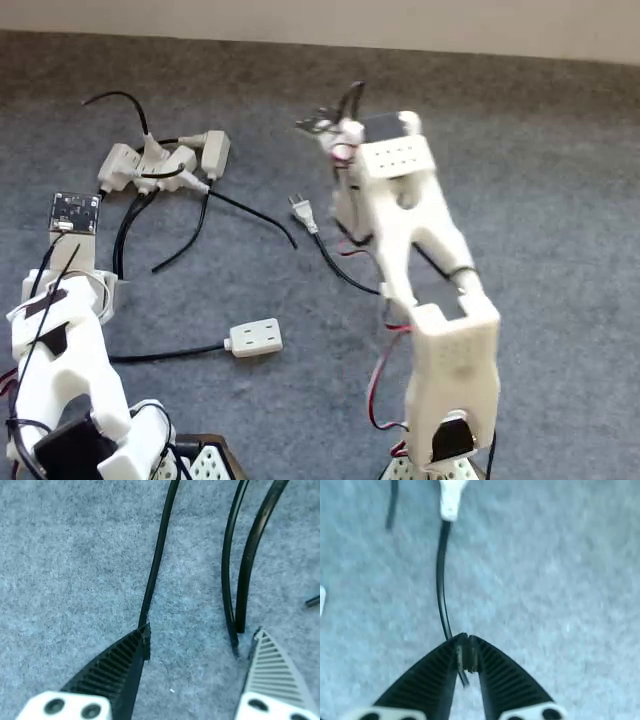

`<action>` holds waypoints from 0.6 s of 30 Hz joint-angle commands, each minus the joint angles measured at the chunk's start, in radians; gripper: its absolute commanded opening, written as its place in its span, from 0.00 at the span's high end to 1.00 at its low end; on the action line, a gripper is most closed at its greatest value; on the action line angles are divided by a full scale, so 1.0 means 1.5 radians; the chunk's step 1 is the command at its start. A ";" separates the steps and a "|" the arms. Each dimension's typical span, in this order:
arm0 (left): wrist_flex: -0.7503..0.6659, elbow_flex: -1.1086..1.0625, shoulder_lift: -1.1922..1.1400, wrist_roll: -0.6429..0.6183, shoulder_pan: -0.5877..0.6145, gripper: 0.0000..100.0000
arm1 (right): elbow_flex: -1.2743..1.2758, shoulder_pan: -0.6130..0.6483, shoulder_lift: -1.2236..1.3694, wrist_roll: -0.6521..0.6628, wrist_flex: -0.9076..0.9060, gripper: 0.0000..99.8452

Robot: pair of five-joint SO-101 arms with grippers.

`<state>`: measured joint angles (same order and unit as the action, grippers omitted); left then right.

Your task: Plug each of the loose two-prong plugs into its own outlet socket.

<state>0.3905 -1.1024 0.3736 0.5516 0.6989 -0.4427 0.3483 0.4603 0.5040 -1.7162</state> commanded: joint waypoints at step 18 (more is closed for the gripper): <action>-0.009 -0.013 0.007 -0.003 -0.013 0.68 | 0.502 0.093 -0.294 -0.039 0.385 0.84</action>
<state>0.3905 -1.1101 0.3736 0.5516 0.6943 0.4519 0.4434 -0.0506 0.4611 -1.1607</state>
